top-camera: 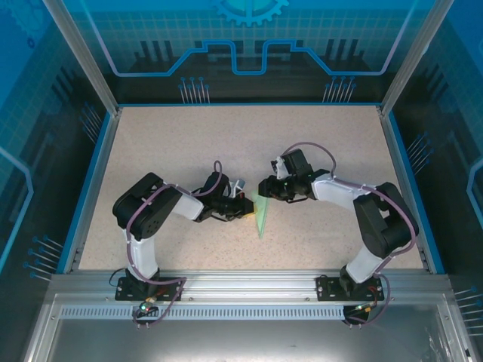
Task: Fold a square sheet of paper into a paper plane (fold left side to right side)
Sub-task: Fold the wing for the fifth time at the center of the table.
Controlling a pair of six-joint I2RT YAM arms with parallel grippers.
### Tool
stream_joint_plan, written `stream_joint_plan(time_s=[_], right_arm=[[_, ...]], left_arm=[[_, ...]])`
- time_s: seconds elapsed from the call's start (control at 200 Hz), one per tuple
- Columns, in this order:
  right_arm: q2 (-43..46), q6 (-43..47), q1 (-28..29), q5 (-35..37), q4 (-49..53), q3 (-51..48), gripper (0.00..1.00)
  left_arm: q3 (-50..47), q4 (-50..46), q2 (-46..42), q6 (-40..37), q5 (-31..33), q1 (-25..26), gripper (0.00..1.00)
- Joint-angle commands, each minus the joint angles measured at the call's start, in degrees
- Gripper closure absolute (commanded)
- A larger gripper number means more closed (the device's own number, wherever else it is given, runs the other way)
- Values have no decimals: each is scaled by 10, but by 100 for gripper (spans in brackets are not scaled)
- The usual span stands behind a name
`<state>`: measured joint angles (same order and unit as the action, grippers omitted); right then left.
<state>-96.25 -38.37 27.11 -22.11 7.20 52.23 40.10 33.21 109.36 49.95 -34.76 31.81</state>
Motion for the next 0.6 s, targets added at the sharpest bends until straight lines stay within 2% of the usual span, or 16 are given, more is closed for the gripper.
stream_joint_plan(time_s=[0.0,0.595], right_arm=[[-25,0,9,-12,0,19,69],[-65,17,9,13,15,27,69]], left_arm=[[-2,-40,9,-23,29,-4,100],[-11,-54,10,-22,40,-7,100]])
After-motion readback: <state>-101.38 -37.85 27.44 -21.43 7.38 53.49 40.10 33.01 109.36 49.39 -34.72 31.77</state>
